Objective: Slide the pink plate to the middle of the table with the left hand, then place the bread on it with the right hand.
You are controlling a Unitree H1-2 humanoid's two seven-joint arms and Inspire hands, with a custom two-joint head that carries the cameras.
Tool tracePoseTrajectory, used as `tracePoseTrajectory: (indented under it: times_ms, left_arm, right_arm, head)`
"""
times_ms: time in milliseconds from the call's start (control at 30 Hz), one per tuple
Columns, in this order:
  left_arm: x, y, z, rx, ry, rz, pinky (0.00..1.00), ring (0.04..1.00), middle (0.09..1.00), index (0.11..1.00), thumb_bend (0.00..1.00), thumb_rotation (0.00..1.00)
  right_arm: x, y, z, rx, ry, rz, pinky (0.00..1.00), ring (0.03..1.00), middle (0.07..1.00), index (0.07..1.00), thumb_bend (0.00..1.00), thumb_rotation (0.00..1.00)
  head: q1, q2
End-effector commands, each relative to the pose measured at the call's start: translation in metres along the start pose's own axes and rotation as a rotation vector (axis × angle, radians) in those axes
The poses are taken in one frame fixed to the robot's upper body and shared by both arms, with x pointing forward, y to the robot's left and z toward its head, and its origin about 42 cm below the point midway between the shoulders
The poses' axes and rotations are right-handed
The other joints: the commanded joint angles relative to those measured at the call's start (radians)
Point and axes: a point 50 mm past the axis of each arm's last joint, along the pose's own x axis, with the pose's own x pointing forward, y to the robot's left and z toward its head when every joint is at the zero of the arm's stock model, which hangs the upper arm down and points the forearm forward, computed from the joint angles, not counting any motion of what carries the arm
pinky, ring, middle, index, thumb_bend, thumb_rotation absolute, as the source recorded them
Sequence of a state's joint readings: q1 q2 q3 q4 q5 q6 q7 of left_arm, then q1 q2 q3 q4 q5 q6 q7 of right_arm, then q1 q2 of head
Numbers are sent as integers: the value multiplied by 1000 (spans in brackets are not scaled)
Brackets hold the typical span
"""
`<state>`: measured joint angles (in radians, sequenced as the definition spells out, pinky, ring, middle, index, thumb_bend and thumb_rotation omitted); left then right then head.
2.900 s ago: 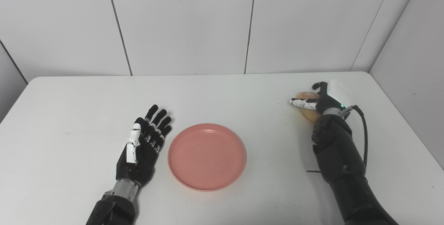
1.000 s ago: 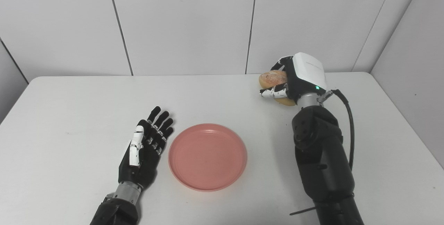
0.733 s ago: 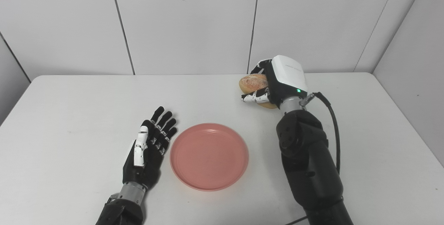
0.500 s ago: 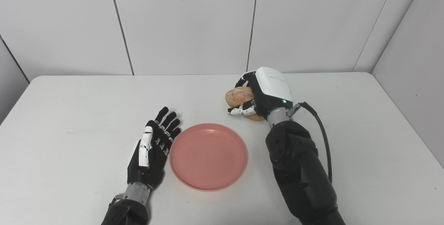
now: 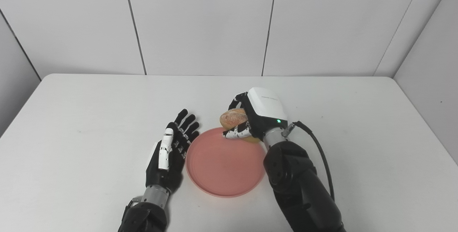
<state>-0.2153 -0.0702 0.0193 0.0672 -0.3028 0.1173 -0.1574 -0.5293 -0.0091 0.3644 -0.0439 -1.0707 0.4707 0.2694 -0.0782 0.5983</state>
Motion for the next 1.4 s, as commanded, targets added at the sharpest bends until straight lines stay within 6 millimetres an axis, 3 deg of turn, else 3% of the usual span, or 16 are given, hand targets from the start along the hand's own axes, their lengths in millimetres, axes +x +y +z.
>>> tracePoseTrajectory:
  times_ms: [0, 733, 1300, 1367]
  left_arm:
    - [-10, -1, -18, -8, 83, 34, 937, 913, 919, 907, 392, 1000]
    - [-6, -11, -16, 6, 79, 42, 929, 925, 919, 900, 387, 1000]
    - [-5, -12, -16, 18, 72, 39, 920, 906, 912, 897, 390, 1000]
    - [-5, -12, -17, 17, 72, 38, 918, 903, 913, 899, 389, 1000]
  right_arm:
    - [0, -8, 8, -14, -45, -39, 187, 291, 406, 486, 522, 142]
    - [-26, 33, 9, -44, -146, 103, 139, 230, 346, 485, 522, 138]
    - [-36, 51, -4, -53, -127, 129, 177, 282, 403, 488, 521, 140]
    - [-37, 51, -4, -53, -129, 131, 212, 326, 452, 491, 522, 144]
  head:
    - [15, 3]
    - [57, 35]
    - [64, 39]
    - [63, 38]
